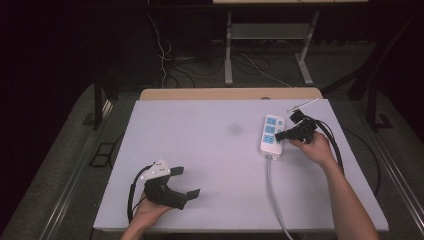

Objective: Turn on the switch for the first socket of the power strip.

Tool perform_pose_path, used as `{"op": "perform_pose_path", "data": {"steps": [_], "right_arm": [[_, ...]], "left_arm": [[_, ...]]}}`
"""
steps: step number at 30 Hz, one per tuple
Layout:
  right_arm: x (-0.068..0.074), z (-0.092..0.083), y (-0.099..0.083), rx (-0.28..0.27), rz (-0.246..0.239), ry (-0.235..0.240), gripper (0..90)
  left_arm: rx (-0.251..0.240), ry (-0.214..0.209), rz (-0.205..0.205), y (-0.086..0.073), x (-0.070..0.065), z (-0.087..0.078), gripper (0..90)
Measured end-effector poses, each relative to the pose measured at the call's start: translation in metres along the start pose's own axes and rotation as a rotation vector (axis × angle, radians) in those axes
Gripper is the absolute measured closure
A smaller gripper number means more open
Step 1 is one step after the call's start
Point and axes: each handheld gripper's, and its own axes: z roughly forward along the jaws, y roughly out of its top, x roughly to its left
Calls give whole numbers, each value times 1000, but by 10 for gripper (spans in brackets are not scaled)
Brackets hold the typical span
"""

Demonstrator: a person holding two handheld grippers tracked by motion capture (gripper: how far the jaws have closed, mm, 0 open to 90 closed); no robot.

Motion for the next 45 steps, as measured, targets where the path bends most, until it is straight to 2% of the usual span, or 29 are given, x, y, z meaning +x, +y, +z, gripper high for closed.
{"op": "perform_pose_path", "data": {"steps": [1,8,12,13,18,20,22,23,29,31,37,38,40,45], "right_arm": [[-1,1,-1,-5,12,9,895],[2,1,-1,3,-14,-14,897],[0,1,-7,-39,-15,-5,898],[-2,1,-11,-60,0,5,899],[-5,-1,-16,-84,15,14,900],[-5,-4,-19,-92,13,-25,900],[-6,-4,-19,-97,18,-18,900],[-4,-3,-20,-101,4,-31,900],[3,-3,-19,-89,-22,-71,900],[7,-3,-17,-70,-50,-100,900],[10,1,-15,-81,-49,-106,900],[11,4,-13,-74,-50,-94,900],[16,5,-9,-50,-61,-125,900],[16,5,-10,-54,-56,-125,900]], "left_arm": [[-1,0,-1,0,0,0,0],[0,-1,1,0,0,0,0],[0,-2,2,0,0,0,0],[2,-1,3,0,0,0,0],[6,-5,7,0,-1,2,0],[8,-5,8,0,-1,2,0],[9,-5,8,0,-1,2,0],[11,-5,9,0,-1,3,0],[18,-6,7,0,-1,5,0],[21,-6,10,0,-1,5,0],[18,-4,13,-1,-2,4,0],[21,-3,14,-1,-2,4,0],[17,0,11,-1,-2,3,0],[1,4,5,-1,-1,-2,0]]}}
